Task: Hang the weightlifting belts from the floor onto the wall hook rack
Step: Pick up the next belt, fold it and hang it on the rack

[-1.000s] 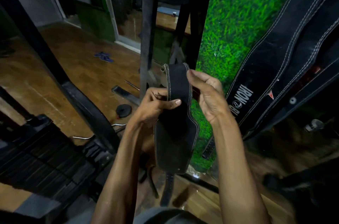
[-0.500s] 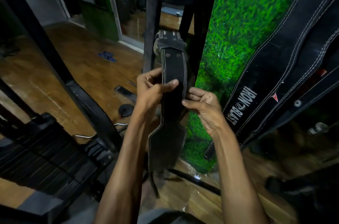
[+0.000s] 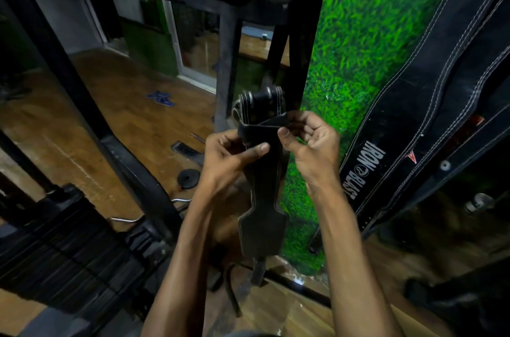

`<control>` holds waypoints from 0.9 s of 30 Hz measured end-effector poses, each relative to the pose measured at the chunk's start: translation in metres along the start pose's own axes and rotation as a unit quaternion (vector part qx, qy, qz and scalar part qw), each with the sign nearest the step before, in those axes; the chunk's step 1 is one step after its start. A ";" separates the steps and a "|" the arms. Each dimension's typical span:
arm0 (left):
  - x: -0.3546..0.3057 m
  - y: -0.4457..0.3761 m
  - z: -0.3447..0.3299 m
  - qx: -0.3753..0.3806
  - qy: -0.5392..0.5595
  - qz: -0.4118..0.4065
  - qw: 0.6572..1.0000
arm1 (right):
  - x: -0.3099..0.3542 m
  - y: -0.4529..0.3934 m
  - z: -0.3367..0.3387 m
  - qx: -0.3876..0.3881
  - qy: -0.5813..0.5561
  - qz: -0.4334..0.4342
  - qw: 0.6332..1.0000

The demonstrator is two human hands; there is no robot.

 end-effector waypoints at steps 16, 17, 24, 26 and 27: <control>-0.008 0.002 -0.010 0.063 -0.048 -0.030 0.996 | 0.055 -0.005 0.006 0.067 0.111 -0.005 0.992; -0.008 0.001 -0.010 0.065 -0.046 -0.028 0.996 | 0.058 -0.004 0.008 0.081 0.049 0.003 0.996; -0.006 -0.003 -0.006 0.077 -0.063 -0.048 0.994 | 0.058 -0.009 0.014 0.032 0.147 -0.010 0.989; -0.006 -0.004 -0.006 0.094 -0.072 -0.048 0.992 | 0.060 -0.009 0.006 0.076 0.191 -0.039 0.978; -0.006 -0.005 -0.006 0.097 -0.072 -0.048 0.992 | 0.062 -0.008 0.002 0.097 0.183 -0.038 0.978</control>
Point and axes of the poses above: each hand's wrist, its own y-axis away from the middle knuckle, its own z-axis out of the back of the hand, x = y × z, the point moved 1 cm from there along -y, towards the middle knuckle, and after that the axes turned 3 degrees about -x, right-handed, at the moved point
